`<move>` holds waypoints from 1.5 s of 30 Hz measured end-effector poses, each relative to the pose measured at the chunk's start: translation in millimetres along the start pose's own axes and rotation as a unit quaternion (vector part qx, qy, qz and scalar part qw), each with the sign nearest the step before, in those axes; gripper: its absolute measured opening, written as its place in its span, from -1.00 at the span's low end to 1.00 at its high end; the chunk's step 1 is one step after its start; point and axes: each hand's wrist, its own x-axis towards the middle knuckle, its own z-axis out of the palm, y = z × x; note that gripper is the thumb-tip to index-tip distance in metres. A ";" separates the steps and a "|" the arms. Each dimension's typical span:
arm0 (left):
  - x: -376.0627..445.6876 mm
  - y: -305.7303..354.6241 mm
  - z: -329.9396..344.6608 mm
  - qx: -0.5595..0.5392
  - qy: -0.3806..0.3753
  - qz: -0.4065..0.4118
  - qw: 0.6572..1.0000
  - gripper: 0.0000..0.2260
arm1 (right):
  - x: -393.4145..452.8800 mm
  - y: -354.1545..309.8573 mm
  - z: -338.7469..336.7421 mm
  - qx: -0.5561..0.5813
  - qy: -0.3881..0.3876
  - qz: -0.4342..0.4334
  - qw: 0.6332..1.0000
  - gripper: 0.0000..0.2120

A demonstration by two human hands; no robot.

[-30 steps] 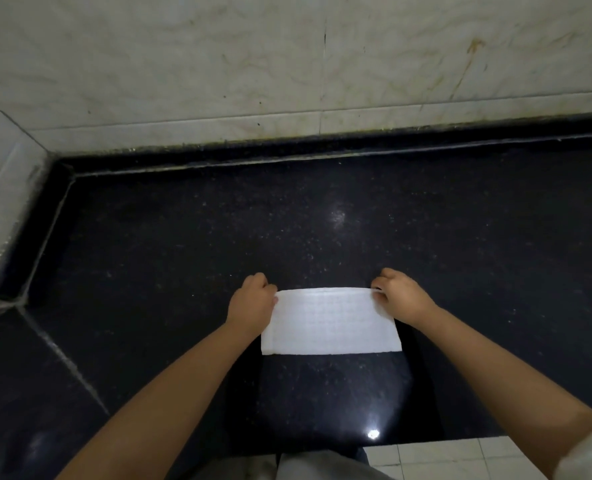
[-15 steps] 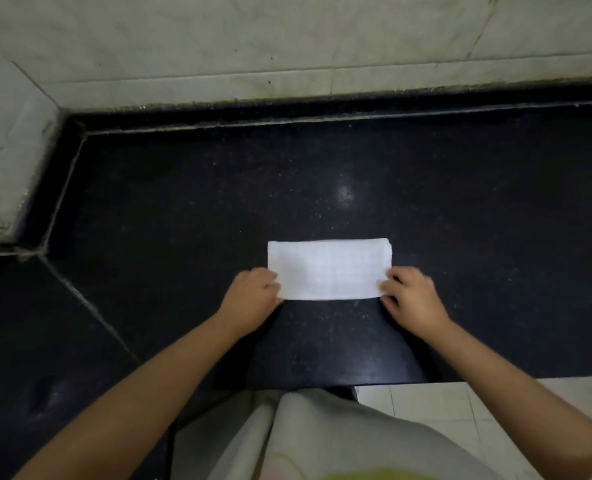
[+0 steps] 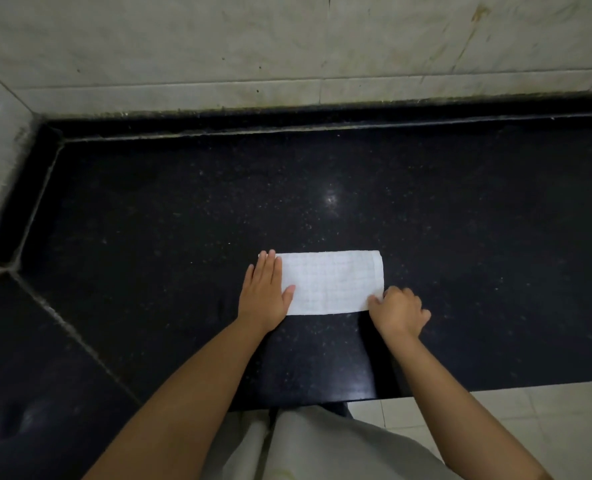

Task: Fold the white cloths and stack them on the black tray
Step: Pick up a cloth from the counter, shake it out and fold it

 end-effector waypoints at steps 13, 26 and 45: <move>-35.2 -50.4 -6.7 -0.098 0.090 -0.042 0.990 -0.48 | -54.0 -103.9 -8.0 0.151 0.056 -0.282 0.946 -0.86; -88.1 -99.2 13.3 -0.143 0.114 -0.050 0.982 -0.47 | -65.9 -100.1 43.3 -0.023 -0.101 -0.433 0.896 -0.69; -24.6 4.0 0.0 0.030 0.191 0.232 0.953 -0.91 | -29.5 -23.1 -17.1 0.011 -0.001 -0.447 0.894 -0.74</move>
